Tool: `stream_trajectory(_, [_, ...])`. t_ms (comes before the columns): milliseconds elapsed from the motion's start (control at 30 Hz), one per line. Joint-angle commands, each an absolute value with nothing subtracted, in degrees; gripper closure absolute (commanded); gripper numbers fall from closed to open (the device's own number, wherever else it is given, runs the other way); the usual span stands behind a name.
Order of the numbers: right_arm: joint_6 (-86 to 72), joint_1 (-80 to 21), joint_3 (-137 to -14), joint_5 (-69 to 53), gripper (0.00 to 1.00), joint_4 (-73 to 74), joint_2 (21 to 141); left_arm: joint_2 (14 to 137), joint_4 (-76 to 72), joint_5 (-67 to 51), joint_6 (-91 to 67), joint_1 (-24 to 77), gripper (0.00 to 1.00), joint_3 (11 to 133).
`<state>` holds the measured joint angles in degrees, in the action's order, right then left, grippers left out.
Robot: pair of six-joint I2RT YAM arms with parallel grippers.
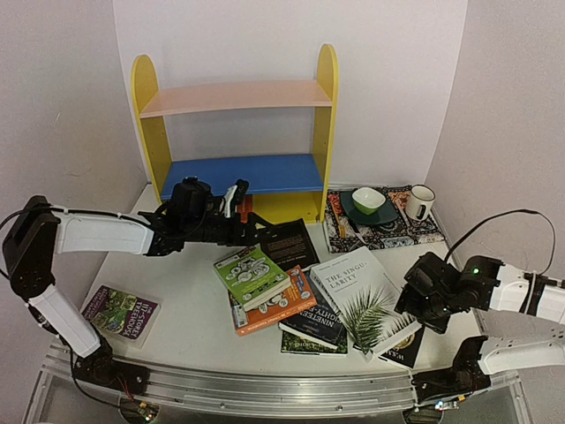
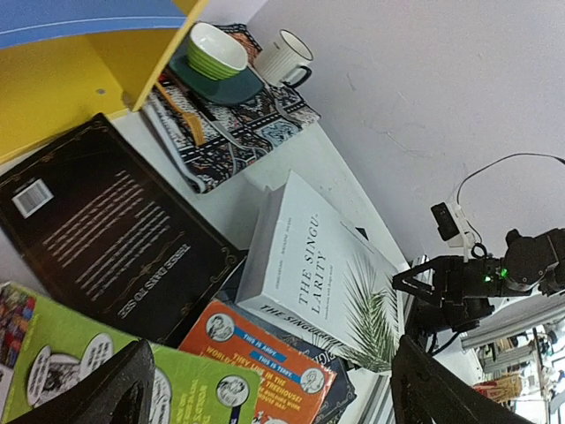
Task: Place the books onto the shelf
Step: Pick up the book from the book pile.
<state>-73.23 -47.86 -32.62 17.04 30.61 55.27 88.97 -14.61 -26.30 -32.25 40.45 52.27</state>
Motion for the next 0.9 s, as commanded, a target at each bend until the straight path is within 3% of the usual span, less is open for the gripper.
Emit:
stream_trajectory(0, [-78.67, -47.56, -28.51, 17.41, 0.16, 32.23, 49.6, 95.18, -14.38, -28.56, -27.83, 43.23, 0.06, 61.2])
stream_trajectory(400, [-84.93, -47.71, -21.18, 13.15, 0.19, 17.25, 49.98, 112.43, -10.31, -32.05, -26.04, 48.29, 0.09, 78.05])
stream_trajectory(867, [-83.23, -47.67, -20.45, 18.18, 0.58, 18.19, 43.68, 121.33, -2.88, -30.14, -24.39, 49.22, 0.14, 87.97])
